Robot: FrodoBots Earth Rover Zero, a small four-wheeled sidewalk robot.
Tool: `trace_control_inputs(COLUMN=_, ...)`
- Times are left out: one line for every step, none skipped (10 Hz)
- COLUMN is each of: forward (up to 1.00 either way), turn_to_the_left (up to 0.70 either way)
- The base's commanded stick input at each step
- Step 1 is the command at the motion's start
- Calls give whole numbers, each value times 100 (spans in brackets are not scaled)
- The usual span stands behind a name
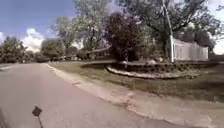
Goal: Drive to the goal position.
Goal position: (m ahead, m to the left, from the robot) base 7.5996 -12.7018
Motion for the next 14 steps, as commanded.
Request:
trace_control_inputs(forward=0, turn_to_the_left=-70)
trace_control_inputs(forward=0, turn_to_the_left=-70)
trace_control_inputs(forward=0, turn_to_the_left=-70)
trace_control_inputs(forward=0, turn_to_the_left=-70)
trace_control_inputs(forward=0, turn_to_the_left=-70)
trace_control_inputs(forward=0, turn_to_the_left=-70)
trace_control_inputs(forward=0, turn_to_the_left=-70)
trace_control_inputs(forward=0, turn_to_the_left=-70)
trace_control_inputs(forward=0, turn_to_the_left=-70)
trace_control_inputs(forward=0, turn_to_the_left=-70)
trace_control_inputs(forward=0, turn_to_the_left=-70)
trace_control_inputs(forward=0, turn_to_the_left=-70)
trace_control_inputs(forward=0, turn_to_the_left=-70)
trace_control_inputs(forward=0, turn_to_the_left=-70)
